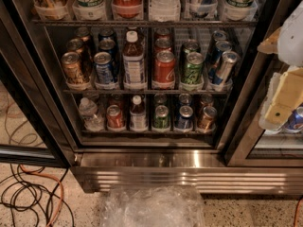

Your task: Pick 7up can from top shelf of fridge

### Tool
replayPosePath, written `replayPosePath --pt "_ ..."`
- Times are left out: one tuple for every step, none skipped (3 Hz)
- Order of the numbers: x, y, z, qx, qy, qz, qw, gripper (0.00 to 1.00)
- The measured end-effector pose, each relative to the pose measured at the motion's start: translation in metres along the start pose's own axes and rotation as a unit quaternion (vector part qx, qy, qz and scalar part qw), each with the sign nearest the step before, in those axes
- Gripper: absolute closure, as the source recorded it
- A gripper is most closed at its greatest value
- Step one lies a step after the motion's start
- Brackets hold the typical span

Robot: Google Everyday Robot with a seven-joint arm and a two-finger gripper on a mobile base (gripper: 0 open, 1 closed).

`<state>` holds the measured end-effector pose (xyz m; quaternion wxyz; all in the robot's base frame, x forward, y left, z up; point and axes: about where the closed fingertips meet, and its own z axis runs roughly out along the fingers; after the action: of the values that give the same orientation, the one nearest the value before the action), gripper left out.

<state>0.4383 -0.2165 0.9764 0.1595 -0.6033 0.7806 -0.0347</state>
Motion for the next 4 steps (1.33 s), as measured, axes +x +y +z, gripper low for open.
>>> replayPosePath --pt "0.000 0.000 0.000 0.000 0.000 0.000 1.0000 0.00" --pt "-0.004 -0.003 0.000 0.013 0.002 -0.004 0.9999 0.00" --pt "-0.001 -0.018 -0.002 0.055 -0.021 0.061 0.9964 0.00" --pt "-0.008 -0.056 -0.009 0.099 -0.081 0.160 0.9788 0.00"
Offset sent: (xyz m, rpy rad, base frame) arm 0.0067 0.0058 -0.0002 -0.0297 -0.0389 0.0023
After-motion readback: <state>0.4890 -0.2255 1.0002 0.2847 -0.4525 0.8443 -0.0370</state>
